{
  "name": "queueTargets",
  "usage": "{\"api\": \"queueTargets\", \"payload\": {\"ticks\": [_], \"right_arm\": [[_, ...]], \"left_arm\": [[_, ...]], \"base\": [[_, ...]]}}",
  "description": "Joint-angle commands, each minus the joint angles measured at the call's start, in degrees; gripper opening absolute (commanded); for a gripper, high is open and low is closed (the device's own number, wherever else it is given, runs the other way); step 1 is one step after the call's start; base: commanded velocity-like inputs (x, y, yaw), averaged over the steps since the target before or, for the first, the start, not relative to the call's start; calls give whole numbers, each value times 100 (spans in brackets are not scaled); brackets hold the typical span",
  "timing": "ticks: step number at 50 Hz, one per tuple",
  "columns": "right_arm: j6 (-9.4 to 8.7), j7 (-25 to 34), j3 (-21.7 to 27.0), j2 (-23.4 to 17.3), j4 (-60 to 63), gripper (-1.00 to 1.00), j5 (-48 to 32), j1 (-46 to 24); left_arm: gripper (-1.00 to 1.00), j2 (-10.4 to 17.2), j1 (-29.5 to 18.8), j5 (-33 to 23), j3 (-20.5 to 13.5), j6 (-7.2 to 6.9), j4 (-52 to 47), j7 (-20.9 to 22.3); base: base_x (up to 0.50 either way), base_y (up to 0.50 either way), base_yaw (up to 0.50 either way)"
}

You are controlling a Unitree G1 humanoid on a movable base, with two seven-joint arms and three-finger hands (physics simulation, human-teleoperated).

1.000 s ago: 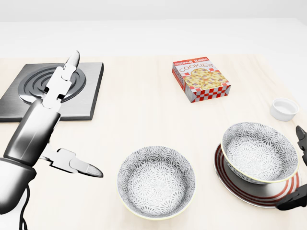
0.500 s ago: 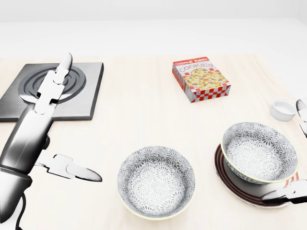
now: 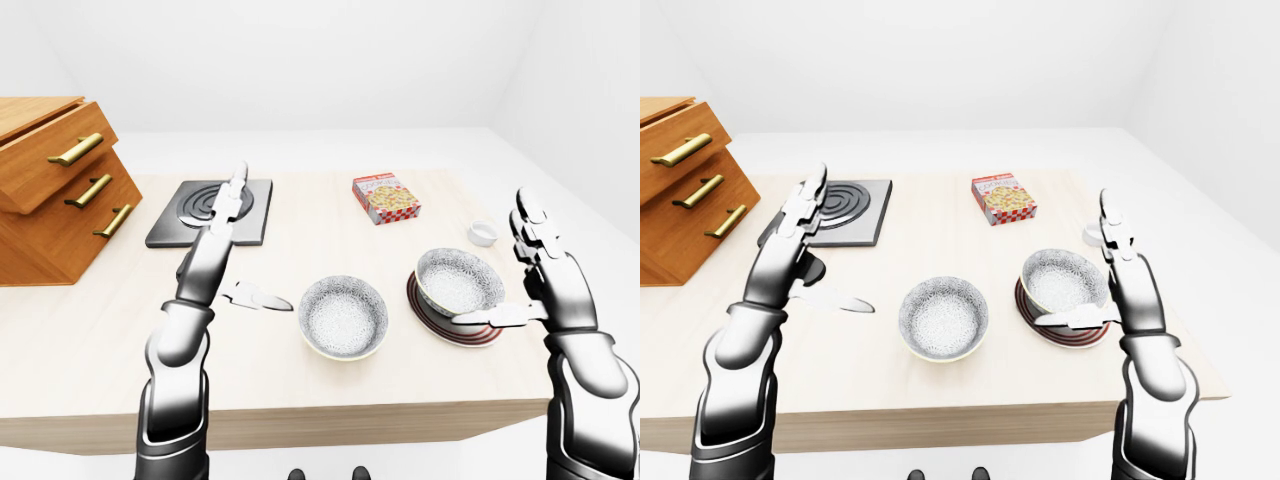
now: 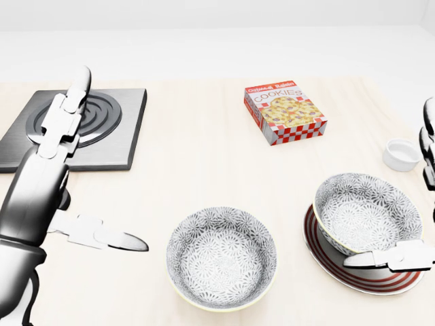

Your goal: Pick the akita bowl from table center and place it on the plate.

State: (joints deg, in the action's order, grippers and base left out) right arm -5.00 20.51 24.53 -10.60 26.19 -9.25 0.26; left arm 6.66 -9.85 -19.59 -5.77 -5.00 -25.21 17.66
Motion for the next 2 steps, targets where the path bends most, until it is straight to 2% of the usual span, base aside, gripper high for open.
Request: {"api": "queueTargets", "payload": {"ticks": [1,2], "right_arm": [[0,-64,-1,68,220,100,334,64],[0,-64,-14,81,214,100,327,77]], "left_arm": [[100,29,-48,95,-37,0,-36,-64],[100,29,-40,100,-37,0,-27,-70]], "base": [[0,0,0],[0,0,0]]}}
